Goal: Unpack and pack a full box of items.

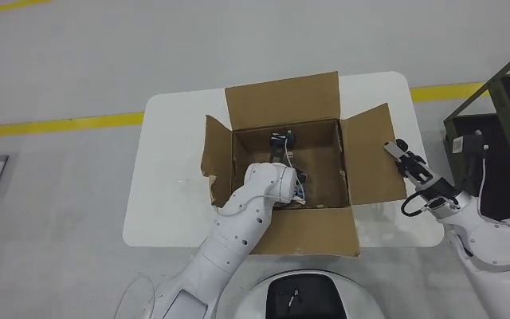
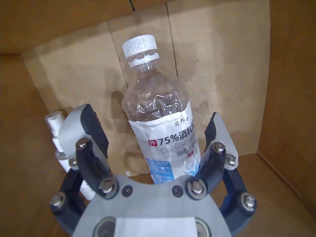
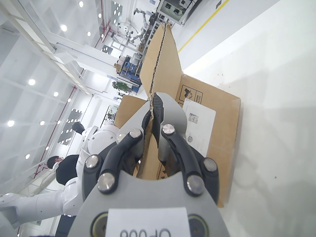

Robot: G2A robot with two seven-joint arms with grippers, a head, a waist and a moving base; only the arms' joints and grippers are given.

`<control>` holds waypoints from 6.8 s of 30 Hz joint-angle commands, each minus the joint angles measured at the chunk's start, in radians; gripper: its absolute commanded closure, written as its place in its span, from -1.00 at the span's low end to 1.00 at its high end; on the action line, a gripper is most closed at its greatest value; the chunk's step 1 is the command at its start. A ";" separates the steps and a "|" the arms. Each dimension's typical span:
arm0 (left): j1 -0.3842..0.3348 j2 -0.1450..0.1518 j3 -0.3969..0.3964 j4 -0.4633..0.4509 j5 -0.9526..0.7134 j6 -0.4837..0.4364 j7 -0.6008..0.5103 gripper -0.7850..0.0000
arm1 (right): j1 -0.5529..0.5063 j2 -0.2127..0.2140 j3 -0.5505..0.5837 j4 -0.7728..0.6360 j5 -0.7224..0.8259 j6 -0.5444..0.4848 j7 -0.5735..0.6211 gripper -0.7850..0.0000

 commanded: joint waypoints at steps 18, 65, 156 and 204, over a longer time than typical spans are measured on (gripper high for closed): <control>0.015 -0.012 -0.070 -0.051 -0.064 -0.011 -0.017 1.00 | 0.002 -0.001 0.026 0.025 0.017 -0.015 0.000 1.00; 0.277 0.122 -0.806 -0.920 0.224 -0.170 -0.398 1.00 | 0.020 0.005 0.138 0.104 0.076 -0.084 -0.040 0.56; 0.086 0.168 -0.665 -0.186 0.379 -0.660 -0.297 1.00 | 0.470 -0.038 -0.376 0.020 -0.412 0.325 0.271 1.00; 0.130 0.188 -0.587 -0.192 0.222 -0.540 -0.357 -1.00 | 0.582 -0.048 -0.524 0.119 -0.380 0.466 0.655 1.00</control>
